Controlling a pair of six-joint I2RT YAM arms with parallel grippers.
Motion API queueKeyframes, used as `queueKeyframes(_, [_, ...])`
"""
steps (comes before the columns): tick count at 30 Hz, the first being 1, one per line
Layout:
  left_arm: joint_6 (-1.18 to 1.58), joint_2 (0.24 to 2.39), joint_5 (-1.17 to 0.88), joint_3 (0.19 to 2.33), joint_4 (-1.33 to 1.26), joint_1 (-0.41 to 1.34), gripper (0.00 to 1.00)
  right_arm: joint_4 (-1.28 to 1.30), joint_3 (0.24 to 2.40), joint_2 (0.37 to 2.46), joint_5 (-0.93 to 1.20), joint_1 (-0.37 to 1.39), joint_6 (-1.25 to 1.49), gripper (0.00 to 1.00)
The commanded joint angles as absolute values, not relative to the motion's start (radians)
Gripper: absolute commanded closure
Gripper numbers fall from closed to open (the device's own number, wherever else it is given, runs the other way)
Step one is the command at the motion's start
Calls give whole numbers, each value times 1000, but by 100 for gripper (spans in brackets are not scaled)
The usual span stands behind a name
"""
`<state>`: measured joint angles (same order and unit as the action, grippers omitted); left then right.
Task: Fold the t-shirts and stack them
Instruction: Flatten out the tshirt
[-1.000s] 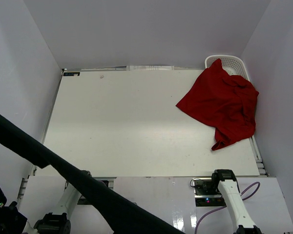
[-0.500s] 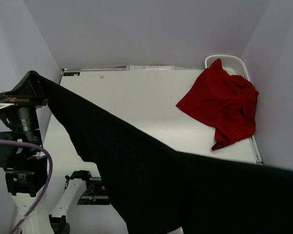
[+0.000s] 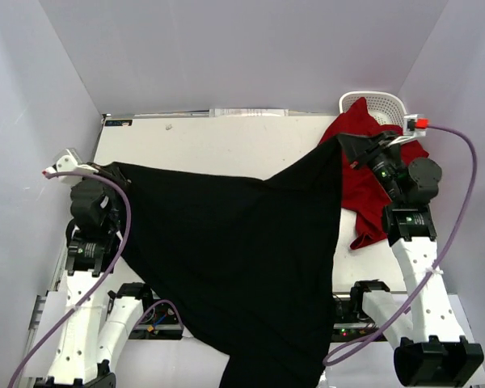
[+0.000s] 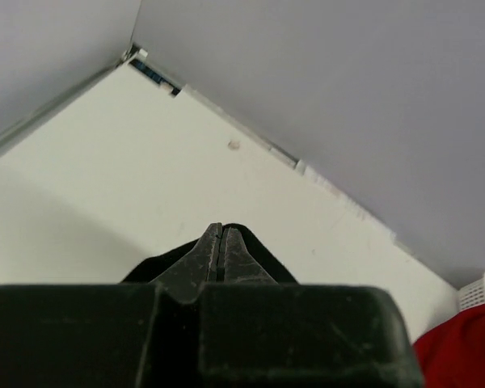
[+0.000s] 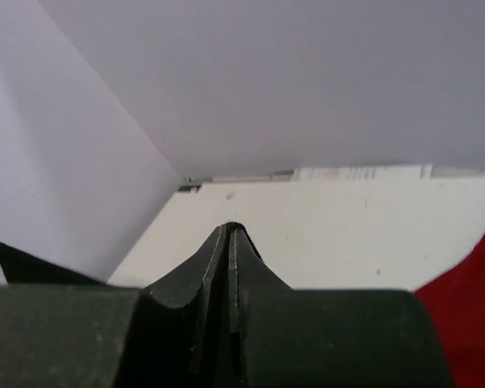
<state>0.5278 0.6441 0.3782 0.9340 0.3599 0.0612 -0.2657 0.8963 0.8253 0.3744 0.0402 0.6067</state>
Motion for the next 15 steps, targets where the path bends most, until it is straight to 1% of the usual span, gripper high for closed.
queueKeyframes(1, [568, 676, 417, 864, 315, 63, 100, -341, 905, 819, 428, 43, 585, 92])
queueKeyframes(6, [600, 827, 407, 792, 262, 63, 100, -348, 893, 1015, 509, 44, 561, 92])
queueKeyframes(7, [610, 854, 408, 773, 238, 63, 100, -342, 900, 1082, 515, 44, 555, 92])
queueKeyframes(11, [635, 1004, 419, 765, 190, 63, 100, -308, 972, 1264, 557, 67, 484, 92])
queueKeyframes(13, [658, 1095, 423, 781, 184, 61, 100, -273, 1046, 1390, 552, 95, 447, 92])
queueKeyframes(15, [670, 1153, 425, 811, 180, 63, 100, -235, 1116, 1471, 555, 113, 410, 92])
